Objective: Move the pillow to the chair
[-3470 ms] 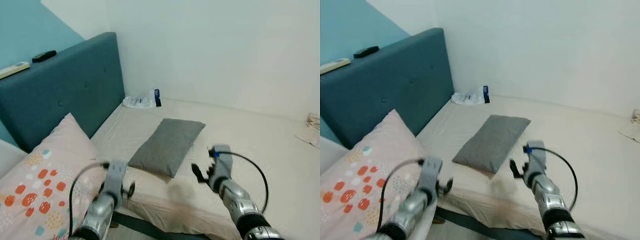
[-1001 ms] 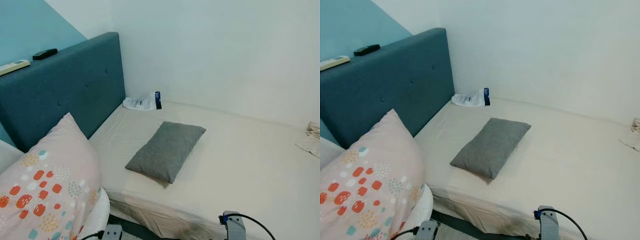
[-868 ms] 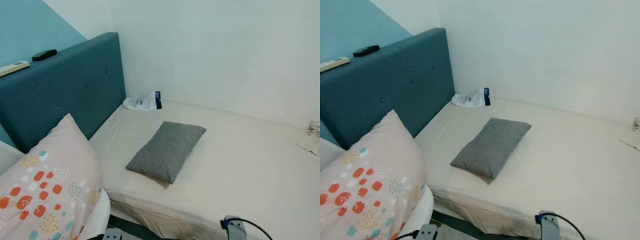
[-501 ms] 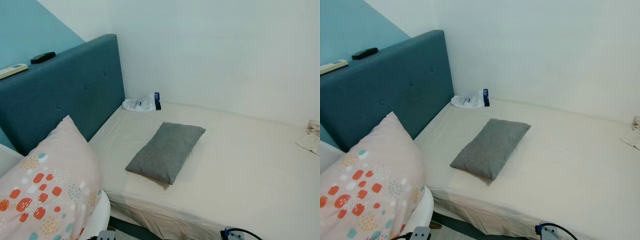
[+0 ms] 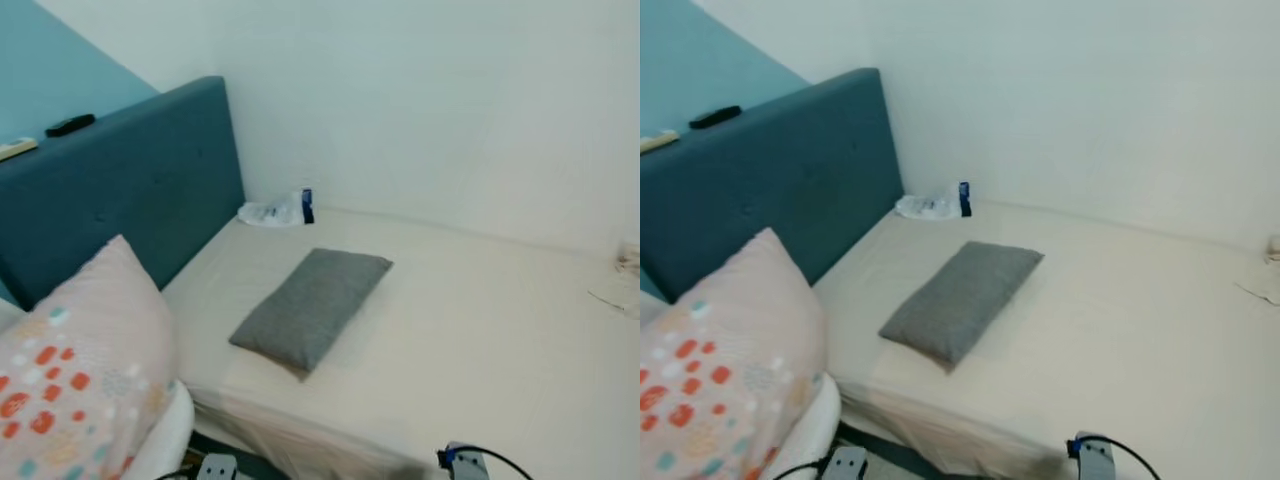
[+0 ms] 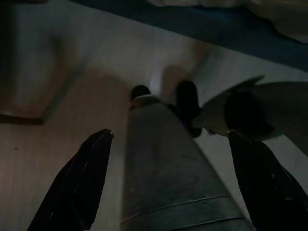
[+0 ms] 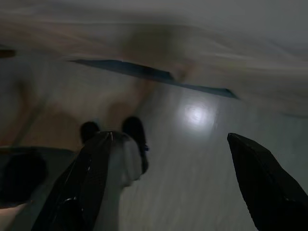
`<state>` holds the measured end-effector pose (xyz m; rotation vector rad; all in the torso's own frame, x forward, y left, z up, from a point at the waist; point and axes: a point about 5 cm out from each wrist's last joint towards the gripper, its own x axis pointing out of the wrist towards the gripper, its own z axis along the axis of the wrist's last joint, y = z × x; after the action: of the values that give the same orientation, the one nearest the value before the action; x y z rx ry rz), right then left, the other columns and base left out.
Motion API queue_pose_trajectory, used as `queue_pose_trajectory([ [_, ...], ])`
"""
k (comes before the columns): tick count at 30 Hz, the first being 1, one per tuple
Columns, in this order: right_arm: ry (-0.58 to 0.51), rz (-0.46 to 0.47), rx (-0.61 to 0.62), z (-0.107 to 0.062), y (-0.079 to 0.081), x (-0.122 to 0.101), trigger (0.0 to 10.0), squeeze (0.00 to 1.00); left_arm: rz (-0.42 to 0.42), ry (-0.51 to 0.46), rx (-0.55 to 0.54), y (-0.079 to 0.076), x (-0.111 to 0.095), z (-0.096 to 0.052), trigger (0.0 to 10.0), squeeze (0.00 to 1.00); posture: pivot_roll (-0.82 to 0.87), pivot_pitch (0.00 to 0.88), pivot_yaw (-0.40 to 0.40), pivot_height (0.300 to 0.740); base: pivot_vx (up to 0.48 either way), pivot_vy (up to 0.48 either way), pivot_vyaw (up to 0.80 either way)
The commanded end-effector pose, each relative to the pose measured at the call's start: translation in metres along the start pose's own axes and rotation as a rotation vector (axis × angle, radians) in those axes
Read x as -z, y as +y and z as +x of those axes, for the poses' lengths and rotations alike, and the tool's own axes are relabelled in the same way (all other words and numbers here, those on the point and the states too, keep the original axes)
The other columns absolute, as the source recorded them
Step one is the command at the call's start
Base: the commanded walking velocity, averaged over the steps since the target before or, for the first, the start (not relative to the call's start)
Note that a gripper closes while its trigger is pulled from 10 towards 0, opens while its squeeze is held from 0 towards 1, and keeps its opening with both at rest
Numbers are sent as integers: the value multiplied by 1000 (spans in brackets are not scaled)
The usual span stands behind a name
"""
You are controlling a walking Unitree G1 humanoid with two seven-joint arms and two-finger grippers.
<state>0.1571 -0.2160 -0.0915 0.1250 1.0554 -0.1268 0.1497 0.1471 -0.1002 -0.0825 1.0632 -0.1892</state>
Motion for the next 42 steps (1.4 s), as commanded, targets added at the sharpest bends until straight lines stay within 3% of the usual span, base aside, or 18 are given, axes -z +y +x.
queue_pose_trajectory([
  [1,6,2,-2,0,2,1,10000,0,3,11,-24,7,0,-1,10000,0,-29,0,8,740,0,0,0],
  [10,12,-37,-3,0,0,0,10000,0,38,7,6,2,-4,0,10000,0,-42,0,0,740,0,-107,0],
  [15,13,-36,1,0,-2,1,10000,0,3,-1,-6,0,-4,1,10000,0,-51,0,2,740,0,-480,0],
  [21,5,-42,4,0,-3,-1,10000,0,-53,-11,-27,-3,-6,2,10000,0,-51,0,-3,740,0,0,0],
  [26,-77,-34,-53,1,2,-19,10000,0,-59,-24,-36,-1,-10,2,10000,0,-51,0,-3,740,0,0,0],
  [30,-168,-83,-142,2,18,-47,10000,0,-67,-39,-35,0,-14,2,10000,0,-54,0,0,740,0,0,784],
  [42,-268,-97,-211,1,33,-77,10000,0,-76,-58,-34,-2,-20,3,10000,0,-59,0,1,740,0,0,781],
])
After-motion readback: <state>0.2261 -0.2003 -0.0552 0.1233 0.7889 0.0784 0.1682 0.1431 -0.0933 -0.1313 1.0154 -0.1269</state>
